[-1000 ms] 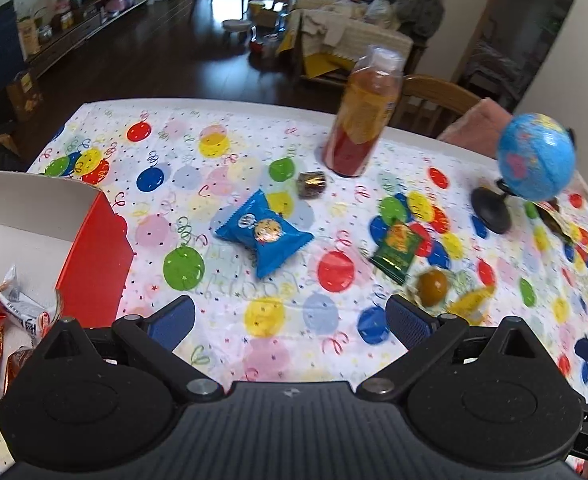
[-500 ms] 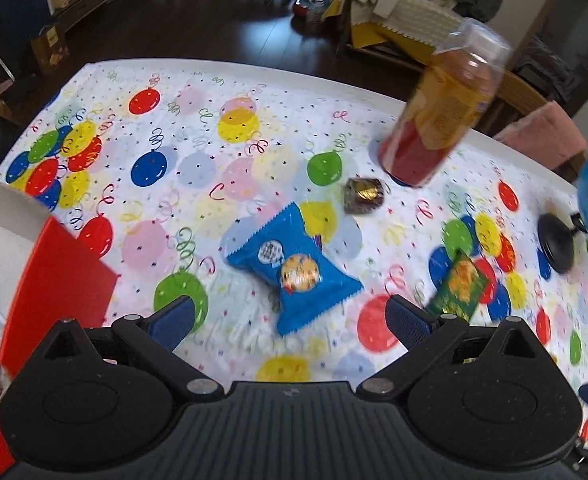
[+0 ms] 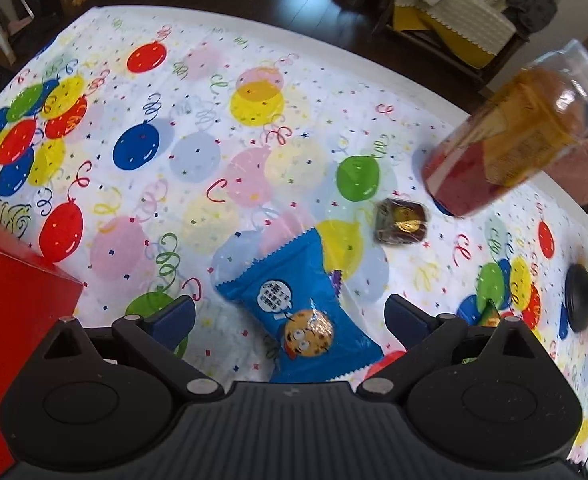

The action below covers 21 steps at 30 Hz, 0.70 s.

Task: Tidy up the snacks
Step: 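Lower the left gripper to the blue cookie bag while the right approaches the yellow snack, then close the left gripper on the blue bag while the right grips the yellow snack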

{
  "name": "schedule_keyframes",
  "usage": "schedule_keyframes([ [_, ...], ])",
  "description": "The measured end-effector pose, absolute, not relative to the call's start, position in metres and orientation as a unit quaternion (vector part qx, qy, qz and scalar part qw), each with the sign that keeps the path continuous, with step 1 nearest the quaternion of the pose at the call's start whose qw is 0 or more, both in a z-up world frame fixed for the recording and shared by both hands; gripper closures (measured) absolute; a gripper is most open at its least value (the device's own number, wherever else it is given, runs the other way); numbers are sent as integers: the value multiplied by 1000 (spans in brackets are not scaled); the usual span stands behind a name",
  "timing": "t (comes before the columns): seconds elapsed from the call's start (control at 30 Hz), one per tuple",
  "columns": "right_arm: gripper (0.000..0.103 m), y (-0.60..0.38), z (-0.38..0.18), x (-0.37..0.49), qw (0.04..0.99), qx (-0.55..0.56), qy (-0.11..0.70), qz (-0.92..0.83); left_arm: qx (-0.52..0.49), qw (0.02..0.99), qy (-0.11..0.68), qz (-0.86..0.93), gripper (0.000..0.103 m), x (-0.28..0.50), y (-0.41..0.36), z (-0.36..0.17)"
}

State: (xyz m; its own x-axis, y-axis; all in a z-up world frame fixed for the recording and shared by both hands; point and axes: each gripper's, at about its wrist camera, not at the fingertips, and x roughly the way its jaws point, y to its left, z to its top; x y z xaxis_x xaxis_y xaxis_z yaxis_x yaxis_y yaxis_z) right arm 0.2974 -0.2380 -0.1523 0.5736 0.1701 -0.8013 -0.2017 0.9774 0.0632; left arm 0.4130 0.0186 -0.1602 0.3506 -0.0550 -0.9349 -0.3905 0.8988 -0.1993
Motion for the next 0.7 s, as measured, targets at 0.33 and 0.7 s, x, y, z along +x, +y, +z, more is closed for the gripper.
schedule_keyframes([
  [0.33, 52, -234, -162, 304, 884, -32, 455, 99, -212, 788, 567, 111, 32, 411, 21, -173],
  [0.7, 77, -234, -160, 297, 888, -41, 448, 94, -200, 794, 565, 101, 57, 398, 17, -169],
])
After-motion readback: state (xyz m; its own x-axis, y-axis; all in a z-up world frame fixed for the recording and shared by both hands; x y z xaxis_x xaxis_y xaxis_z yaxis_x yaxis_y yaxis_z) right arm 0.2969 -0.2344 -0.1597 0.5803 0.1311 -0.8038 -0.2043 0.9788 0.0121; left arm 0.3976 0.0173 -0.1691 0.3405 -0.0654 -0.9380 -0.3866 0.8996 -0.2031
